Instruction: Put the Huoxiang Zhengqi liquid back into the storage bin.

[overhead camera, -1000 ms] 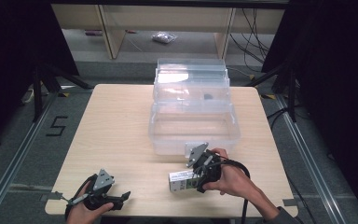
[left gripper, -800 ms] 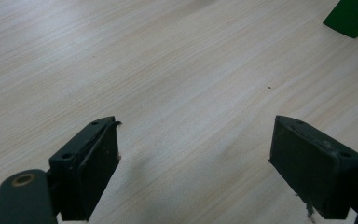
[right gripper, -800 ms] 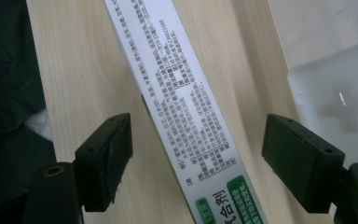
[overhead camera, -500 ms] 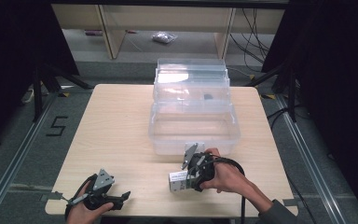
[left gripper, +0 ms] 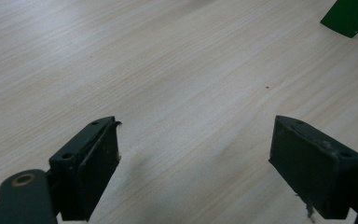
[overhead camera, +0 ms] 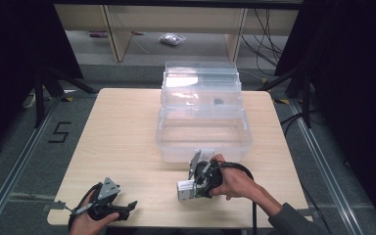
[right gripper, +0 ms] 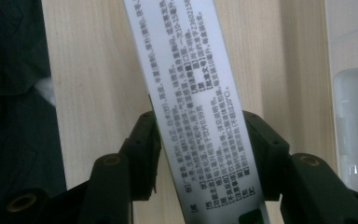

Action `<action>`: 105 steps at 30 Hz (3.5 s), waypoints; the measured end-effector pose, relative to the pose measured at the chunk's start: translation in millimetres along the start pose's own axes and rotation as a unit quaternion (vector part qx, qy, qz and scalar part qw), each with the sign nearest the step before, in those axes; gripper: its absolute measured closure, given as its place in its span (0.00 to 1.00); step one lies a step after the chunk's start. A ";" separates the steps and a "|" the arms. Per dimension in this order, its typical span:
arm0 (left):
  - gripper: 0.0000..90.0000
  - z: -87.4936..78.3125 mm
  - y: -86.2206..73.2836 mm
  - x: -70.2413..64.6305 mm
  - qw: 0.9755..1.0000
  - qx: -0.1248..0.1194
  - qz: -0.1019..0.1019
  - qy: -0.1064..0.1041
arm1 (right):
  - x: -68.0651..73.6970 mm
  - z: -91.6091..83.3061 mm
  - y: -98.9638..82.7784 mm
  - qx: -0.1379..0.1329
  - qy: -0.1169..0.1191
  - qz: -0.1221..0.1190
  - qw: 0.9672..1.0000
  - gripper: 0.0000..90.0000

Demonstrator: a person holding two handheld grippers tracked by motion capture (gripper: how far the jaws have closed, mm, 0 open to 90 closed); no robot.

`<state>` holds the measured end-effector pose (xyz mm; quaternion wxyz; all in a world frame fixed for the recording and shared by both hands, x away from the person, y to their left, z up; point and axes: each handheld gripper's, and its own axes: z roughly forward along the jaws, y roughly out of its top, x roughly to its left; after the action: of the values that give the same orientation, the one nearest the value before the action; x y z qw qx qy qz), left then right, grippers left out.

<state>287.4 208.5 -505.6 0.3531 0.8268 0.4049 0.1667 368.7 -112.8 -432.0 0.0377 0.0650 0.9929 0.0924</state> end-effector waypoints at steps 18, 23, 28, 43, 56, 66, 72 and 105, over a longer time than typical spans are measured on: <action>0.17 0.1 0.3 0.1 1.000 -0.001 0.000 0.004 | -0.8 -9.9 4.5 0.035 0.029 -0.035 0.998 0.71; 0.17 0.1 0.3 0.5 1.000 -0.001 0.001 0.005 | -3.1 -19.9 4.9 0.035 0.023 -0.034 0.999 0.71; 0.17 0.4 0.2 0.3 1.000 -0.003 0.001 0.005 | -6.3 -28.5 4.7 0.030 0.026 -0.036 0.999 0.71; 0.17 0.0 0.2 0.1 1.000 -0.001 -0.001 0.002 | -17.2 -42.9 -4.2 0.010 0.031 -0.030 0.999 0.71; 0.17 0.6 0.2 0.1 1.000 -0.001 -0.005 0.007 | -23.6 -70.4 -12.7 -0.003 0.022 -0.011 1.000 0.71; 0.17 0.5 0.3 -0.2 1.000 -0.007 -0.010 0.003 | -26.2 -90.3 -15.4 -0.013 0.008 0.001 1.000 0.71; 0.17 0.0 0.4 1.1 1.000 -0.001 -0.004 0.008 | -31.6 -103.4 -17.4 -0.024 -0.005 -0.014 1.000 0.71; 0.17 0.9 0.7 -1.4 1.000 -0.005 -0.007 0.000 | -102.0 -140.5 -22.0 -0.007 -0.048 0.010 0.999 0.71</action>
<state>287.5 206.8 -505.7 0.3586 0.8217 0.4103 0.1667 454.6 -173.2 -292.1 0.0848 0.0791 0.9885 0.0967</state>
